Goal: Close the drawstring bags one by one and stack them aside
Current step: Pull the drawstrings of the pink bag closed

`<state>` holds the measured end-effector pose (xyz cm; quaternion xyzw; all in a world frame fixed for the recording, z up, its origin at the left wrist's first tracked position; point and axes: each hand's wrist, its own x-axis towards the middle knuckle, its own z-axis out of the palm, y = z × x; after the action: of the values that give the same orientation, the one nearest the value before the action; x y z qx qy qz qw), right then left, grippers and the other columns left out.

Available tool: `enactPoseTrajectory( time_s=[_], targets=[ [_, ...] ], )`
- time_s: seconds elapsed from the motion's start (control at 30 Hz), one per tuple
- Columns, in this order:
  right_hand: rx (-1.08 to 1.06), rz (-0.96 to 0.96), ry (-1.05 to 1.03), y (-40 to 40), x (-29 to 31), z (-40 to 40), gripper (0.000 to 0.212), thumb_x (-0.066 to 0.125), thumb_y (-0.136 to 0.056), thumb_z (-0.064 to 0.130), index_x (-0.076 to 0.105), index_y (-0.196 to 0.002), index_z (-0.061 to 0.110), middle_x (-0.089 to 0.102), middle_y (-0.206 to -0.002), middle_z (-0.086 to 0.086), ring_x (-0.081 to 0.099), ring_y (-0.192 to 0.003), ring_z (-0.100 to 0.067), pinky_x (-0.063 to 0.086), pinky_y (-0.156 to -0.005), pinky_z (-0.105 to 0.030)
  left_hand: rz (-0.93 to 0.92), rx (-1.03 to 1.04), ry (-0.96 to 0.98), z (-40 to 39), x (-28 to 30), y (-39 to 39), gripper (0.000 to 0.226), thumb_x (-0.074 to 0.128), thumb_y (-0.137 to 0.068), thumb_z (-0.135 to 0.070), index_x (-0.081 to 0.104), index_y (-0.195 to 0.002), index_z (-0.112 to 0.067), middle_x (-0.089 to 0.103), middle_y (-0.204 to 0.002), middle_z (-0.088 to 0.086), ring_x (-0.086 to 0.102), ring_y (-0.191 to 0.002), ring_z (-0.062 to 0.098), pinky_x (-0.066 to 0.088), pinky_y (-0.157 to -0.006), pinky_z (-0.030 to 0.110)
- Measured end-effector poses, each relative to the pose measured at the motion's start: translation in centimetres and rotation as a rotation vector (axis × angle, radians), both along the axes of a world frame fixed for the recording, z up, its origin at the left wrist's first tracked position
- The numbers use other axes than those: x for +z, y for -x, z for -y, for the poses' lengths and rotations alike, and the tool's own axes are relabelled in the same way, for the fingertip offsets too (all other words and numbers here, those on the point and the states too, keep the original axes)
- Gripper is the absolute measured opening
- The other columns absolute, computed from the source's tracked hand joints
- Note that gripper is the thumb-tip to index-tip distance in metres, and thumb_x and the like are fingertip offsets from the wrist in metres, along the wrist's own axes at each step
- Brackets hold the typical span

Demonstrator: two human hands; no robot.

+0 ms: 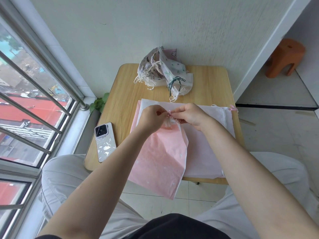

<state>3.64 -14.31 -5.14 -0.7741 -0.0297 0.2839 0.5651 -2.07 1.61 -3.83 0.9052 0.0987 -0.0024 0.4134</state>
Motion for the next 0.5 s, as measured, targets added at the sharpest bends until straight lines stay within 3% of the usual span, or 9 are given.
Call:
enactPoseTrajectory(
  time_s=[0.13,0.3,0.37,0.5],
  targets=[
    [-0.003,0.161,0.189,0.0,0.4,-0.3,0.012,0.077,-0.082,0.021,0.075,-0.085,0.009,0.07,-0.076,-0.007,0.058,-0.068,-0.015,0.048,-0.071,-0.033,-0.123,-0.074,-0.051,-0.1,0.3,-0.4,0.022,0.043,-0.096,-0.019,0.053,-0.078,-0.011,0.052,-0.073,-0.003,0.044,-0.065,0.01,0.033,-0.055,0.025],
    [0.033,0.418,0.495,-0.1,0.5,-0.4,0.015,0.073,-0.084,0.02,0.074,-0.092,0.007,0.07,-0.098,-0.008,0.062,-0.095,-0.021,0.049,-0.082,-0.032,-0.163,-0.146,-0.18,-1.1,0.0,-0.5,0.036,0.043,-0.098,-0.023,0.036,-0.064,-0.01,0.036,-0.062,0.001,0.033,-0.059,0.017,0.025,-0.052,0.029],
    [0.047,0.464,0.567,-0.4,0.1,-0.1,0.021,0.072,-0.086,0.024,0.073,-0.097,0.006,0.067,-0.106,-0.01,0.061,-0.101,-0.025,0.048,-0.081,-0.031,-0.187,-0.176,-0.237,-1.7,-0.1,-0.5,0.039,0.045,-0.098,-0.026,0.038,-0.063,-0.012,0.039,-0.062,-0.001,0.034,-0.057,0.015,0.028,-0.053,0.028],
    [0.095,0.509,0.68,-0.9,-0.2,0.5,0.027,0.071,-0.087,0.03,0.068,-0.091,0.004,0.066,-0.101,-0.013,0.061,-0.093,-0.029,0.046,-0.073,-0.033,-0.218,-0.252,-0.331,-2.7,-0.6,-0.6,0.035,0.046,-0.1,-0.034,0.056,-0.079,-0.008,0.048,-0.071,-0.004,0.045,-0.066,0.015,0.037,-0.061,0.03]
  ],
)
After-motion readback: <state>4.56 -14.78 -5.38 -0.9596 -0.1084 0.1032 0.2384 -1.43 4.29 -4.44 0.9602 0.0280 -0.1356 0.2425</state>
